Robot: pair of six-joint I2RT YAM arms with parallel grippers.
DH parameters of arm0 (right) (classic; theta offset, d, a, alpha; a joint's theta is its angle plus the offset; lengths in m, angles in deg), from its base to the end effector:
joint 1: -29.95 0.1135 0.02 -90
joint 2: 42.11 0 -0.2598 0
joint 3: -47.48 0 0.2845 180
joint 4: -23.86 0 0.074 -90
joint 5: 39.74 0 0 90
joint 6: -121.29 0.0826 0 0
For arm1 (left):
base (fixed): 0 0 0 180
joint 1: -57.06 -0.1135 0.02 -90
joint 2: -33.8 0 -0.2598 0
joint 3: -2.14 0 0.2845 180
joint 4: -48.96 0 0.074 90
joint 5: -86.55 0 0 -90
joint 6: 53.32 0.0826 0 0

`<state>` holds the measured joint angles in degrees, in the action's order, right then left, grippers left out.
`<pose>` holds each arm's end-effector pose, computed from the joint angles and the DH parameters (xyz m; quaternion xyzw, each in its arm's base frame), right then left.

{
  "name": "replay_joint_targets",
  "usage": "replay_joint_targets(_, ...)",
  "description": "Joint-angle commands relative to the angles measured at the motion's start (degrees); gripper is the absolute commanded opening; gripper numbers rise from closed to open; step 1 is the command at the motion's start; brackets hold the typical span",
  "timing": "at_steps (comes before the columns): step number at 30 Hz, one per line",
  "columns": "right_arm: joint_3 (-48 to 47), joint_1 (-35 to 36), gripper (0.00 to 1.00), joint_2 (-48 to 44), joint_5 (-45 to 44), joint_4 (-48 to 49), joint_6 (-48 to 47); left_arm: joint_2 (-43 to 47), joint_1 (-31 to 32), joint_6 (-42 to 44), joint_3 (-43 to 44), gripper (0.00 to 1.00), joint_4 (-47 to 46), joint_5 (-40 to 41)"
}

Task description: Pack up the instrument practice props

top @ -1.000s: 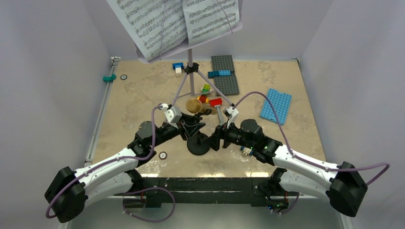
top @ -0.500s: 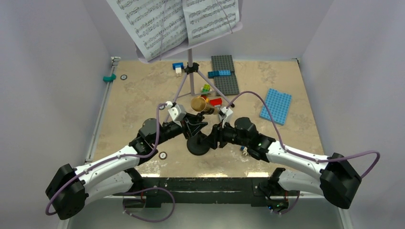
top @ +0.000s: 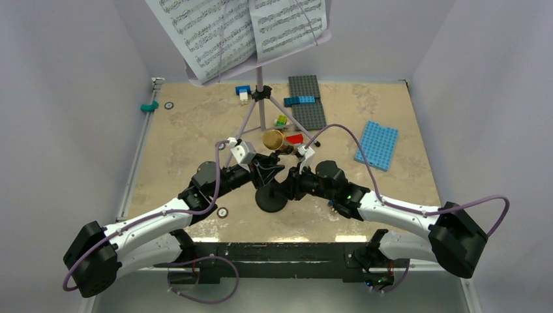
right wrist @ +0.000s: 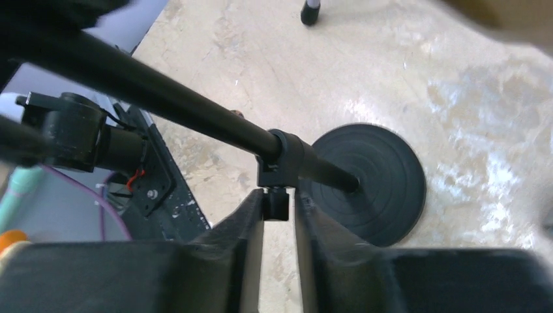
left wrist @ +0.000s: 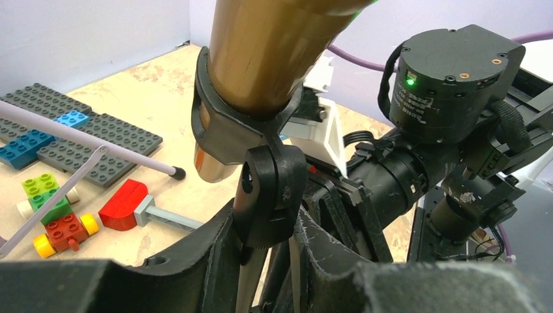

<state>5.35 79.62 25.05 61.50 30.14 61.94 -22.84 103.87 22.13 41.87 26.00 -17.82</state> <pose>0.1972 0.2572 0.1827 -0.1899 0.7884 0.4347 0.3917 0.1921 -0.2346 0.2640 0.2737 0.6116 -0.4483 0.5917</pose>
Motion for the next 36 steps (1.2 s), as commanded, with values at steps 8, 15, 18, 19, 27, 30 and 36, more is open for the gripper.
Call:
replay_joint_targets(8, 0.0, 10.8, 0.00, -0.4, -21.0, 7.7, -22.0, -0.7, 1.5, -3.5, 0.1, 0.00, 4.4, 1.2)
replay_joint_targets(15, 4.0, 20.8, 0.00, 0.6, -42.5, 15.6, -42.3, 0.6, 1.5, -3.1, -1.1, 0.00, 4.7, 3.3)
replay_joint_targets(18, 6.5, 24.6, 0.00, 1.3, -47.3, 21.9, -52.1, 0.0, 1.5, -3.2, -1.8, 0.00, 3.8, 3.1)
replay_joint_targets(19, 6.8, 25.7, 0.00, 2.0, -49.1, 24.0, -55.2, -0.4, 1.5, -3.4, -2.0, 0.00, 3.3, 3.0)
replay_joint_targets(27, 8.7, 33.1, 0.00, 14.9, -61.0, 44.9, -81.7, -2.4, 1.5, -4.2, -2.9, 0.00, 1.0, 2.3)
replay_joint_targets(30, 7.9, 34.4, 0.00, 24.4, -66.0, 62.0, -94.1, -2.8, 1.5, -4.1, -2.9, 0.00, 0.9, 2.5)
replay_joint_targets(36, 7.8, 35.4, 0.00, 27.4, -66.1, 70.9, -99.0, -3.4, 1.4, -4.1, -2.9, 0.00, 1.3, 2.9)
